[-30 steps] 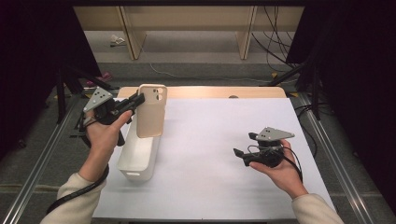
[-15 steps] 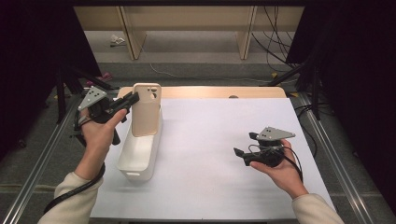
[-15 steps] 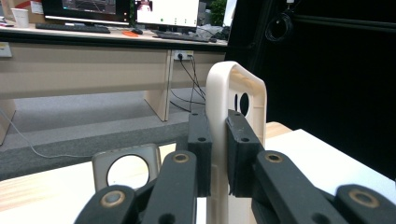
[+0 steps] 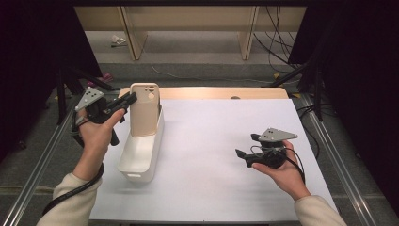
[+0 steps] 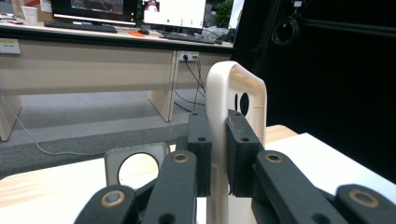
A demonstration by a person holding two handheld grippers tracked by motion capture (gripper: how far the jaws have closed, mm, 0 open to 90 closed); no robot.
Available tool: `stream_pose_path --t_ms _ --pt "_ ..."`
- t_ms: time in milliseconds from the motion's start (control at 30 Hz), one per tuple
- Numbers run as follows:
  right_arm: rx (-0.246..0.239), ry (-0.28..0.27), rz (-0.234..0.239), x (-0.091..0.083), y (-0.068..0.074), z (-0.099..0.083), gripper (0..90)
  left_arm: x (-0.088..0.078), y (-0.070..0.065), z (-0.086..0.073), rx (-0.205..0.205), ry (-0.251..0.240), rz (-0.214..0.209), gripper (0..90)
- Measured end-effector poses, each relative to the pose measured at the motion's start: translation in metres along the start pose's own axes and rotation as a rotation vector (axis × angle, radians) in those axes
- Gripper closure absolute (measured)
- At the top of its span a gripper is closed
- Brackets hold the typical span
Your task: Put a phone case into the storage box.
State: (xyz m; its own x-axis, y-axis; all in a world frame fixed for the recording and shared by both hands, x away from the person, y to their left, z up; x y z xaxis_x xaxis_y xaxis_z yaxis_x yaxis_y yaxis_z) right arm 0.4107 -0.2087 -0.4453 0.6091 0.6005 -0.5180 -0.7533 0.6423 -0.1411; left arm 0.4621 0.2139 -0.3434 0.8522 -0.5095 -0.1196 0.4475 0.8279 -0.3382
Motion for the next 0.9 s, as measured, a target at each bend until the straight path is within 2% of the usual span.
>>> stream_pose_path --t_ms 300,767,900 --pt "0.001 0.004 0.003 0.0 0.0 0.0 16.2 0.001 0.006 0.0 0.022 -0.004 0.013 81.7" --pt "0.011 0.005 -0.003 0.0 -0.001 -0.001 16.2 0.008 0.018 -0.002 0.039 0.016 -0.011 81.7" --pt "0.011 0.003 -0.004 0.0 -0.001 0.0 16.2 0.011 0.021 -0.004 0.031 0.026 -0.014 81.7"
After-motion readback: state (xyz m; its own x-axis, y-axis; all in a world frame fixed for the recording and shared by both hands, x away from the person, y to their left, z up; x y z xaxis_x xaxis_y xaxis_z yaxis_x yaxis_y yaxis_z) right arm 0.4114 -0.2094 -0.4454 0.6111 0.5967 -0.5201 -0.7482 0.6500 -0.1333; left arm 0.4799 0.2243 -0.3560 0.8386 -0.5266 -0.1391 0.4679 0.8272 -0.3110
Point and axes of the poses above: each handheld gripper's, and its own axes: x roughly forward along the jaws, z roughly out of its top, y roughly to its left, the point moved 5 cm from there along x, roughly forward along the jaws, and after that the axes turned 9 degrees about -x, right-handed, at the moved point
